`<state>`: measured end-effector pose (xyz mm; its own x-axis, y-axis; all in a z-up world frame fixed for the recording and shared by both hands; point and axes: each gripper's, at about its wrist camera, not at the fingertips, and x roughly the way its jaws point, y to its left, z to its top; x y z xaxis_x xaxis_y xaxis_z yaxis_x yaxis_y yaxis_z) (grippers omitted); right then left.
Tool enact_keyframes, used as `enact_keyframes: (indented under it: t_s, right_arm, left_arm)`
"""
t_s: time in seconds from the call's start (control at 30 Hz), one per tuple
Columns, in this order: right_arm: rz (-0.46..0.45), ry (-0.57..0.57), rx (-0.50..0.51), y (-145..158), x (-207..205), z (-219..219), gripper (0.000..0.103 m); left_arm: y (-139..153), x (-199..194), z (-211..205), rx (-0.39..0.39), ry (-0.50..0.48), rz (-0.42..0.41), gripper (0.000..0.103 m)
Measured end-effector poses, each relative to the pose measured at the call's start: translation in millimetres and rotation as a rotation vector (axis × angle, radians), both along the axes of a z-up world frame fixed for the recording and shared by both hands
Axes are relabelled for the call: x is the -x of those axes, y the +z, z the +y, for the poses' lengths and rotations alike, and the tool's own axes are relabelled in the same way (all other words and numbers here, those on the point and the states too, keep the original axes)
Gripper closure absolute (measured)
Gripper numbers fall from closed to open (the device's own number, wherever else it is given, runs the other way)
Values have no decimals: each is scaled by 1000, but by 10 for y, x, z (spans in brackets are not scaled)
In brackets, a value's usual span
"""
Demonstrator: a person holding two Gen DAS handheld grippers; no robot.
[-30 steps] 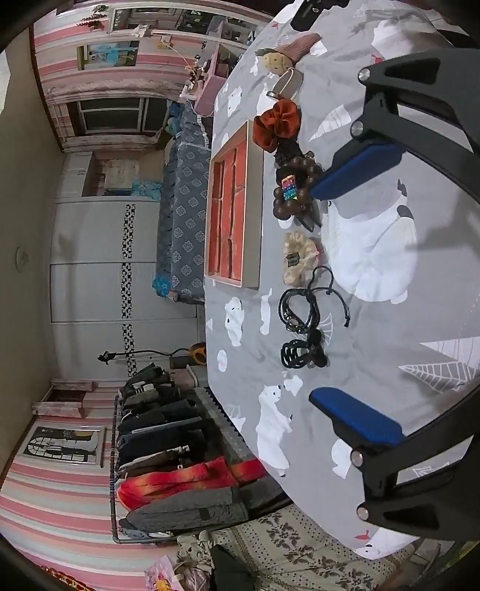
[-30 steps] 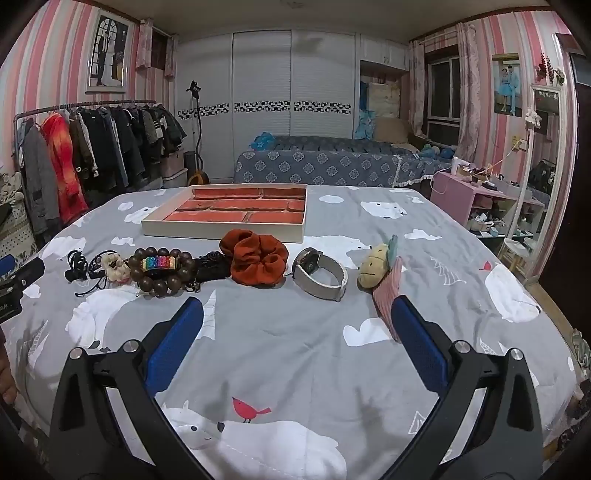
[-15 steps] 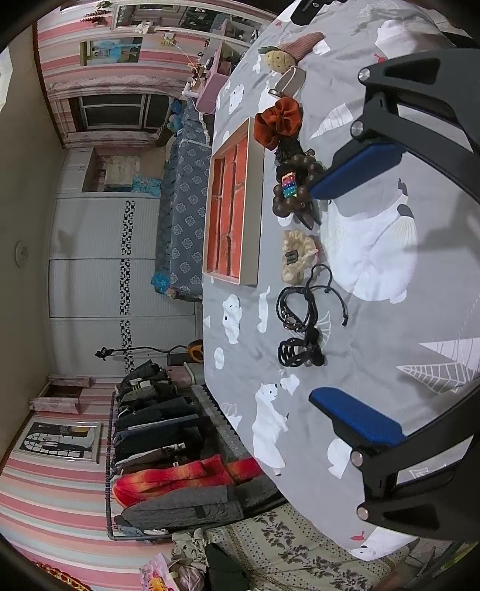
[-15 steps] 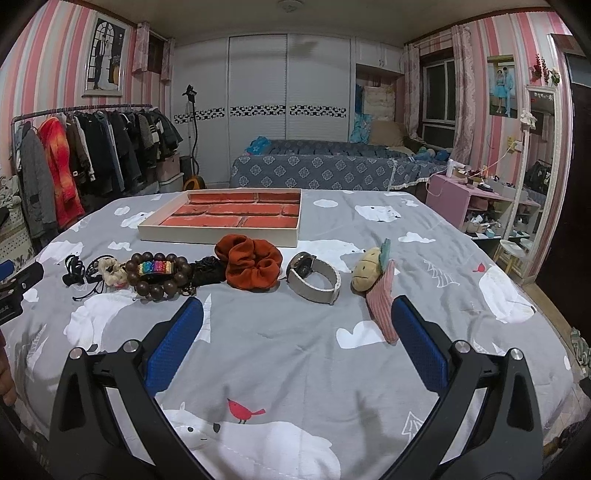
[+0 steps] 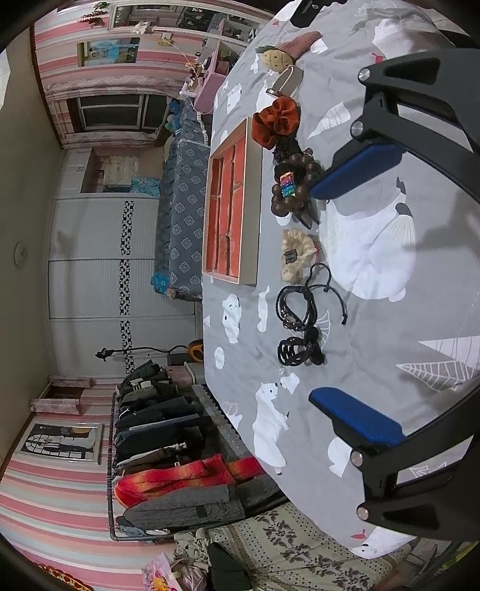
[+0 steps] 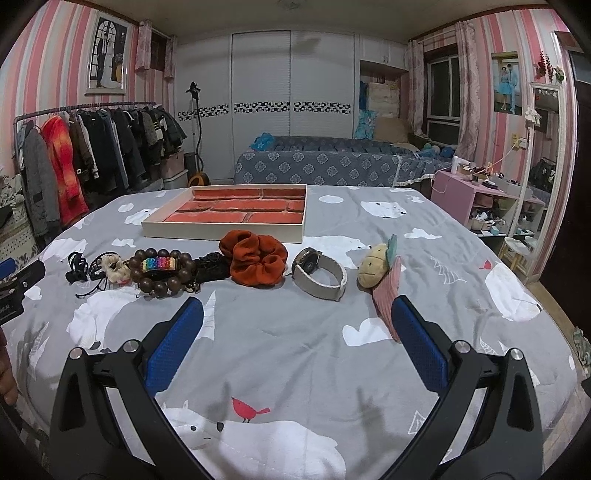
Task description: Organize jewelry
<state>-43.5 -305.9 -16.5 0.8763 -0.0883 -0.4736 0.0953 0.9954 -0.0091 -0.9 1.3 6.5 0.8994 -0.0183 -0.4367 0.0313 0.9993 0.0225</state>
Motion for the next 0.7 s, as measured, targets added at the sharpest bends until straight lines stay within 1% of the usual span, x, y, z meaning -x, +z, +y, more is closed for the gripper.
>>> enact_keyframes:
  t_s: [0.13, 0.5, 0.57, 0.7]
  right_arm:
    - [-5, -18, 4, 1, -2, -19, 4]
    - [-2, -18, 0, -28, 19, -6, 4]
    - [4, -11, -7, -12, 0, -40, 4]
    - [-8, -4, -13, -21, -1, -122, 4]
  left_arm:
    - [7, 5, -27, -7, -7, 1, 4]
    - [28, 0, -94, -7, -23, 3, 4]
    - [32, -19, -146, -11, -30, 16, 4]
    - [66, -40, -290, -33, -37, 14, 4]
